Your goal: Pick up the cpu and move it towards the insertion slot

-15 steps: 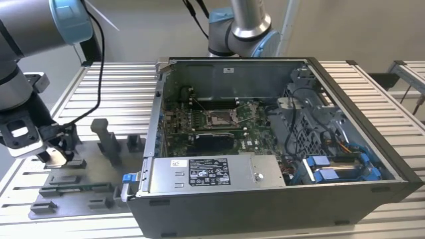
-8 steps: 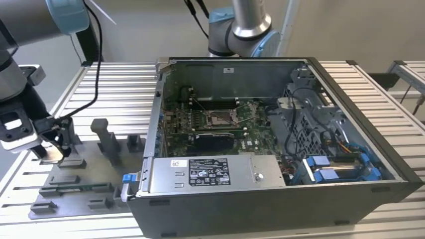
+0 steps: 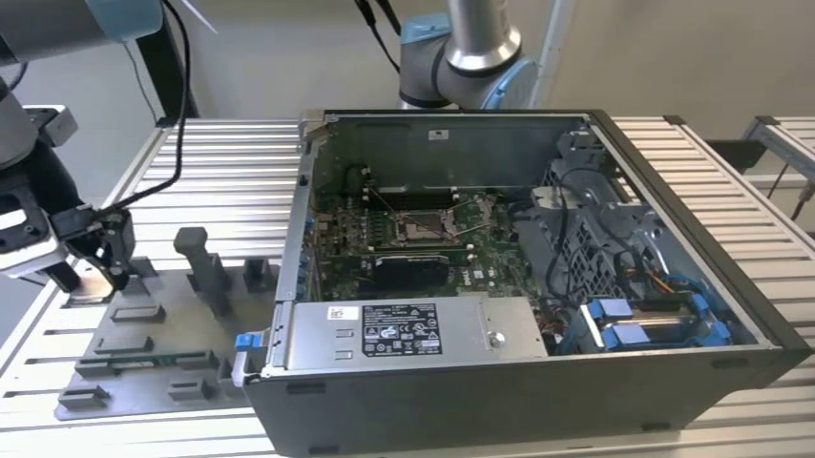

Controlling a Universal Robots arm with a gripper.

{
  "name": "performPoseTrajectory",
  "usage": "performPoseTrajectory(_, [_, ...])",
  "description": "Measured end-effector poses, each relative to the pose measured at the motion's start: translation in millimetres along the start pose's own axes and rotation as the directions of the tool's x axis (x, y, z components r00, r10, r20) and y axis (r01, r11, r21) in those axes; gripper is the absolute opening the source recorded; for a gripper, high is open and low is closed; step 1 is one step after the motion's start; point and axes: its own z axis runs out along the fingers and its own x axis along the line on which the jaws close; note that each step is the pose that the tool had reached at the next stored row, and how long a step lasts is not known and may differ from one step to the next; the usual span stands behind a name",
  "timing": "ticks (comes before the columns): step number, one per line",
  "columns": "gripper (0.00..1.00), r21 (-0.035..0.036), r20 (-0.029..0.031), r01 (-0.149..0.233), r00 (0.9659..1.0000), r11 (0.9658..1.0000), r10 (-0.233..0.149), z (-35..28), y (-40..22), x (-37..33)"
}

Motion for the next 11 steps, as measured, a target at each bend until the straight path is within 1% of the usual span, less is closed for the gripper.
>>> performPoseTrajectory(6, [0.0, 0.0, 0.0, 0.0, 1.0, 1.0, 0.0, -14.9, 0.6, 0.0])
performPoseTrajectory(11, [0.0, 0.0, 0.0, 0.0, 1.0, 1.0, 0.0, -25.7, 1.0, 0.0])
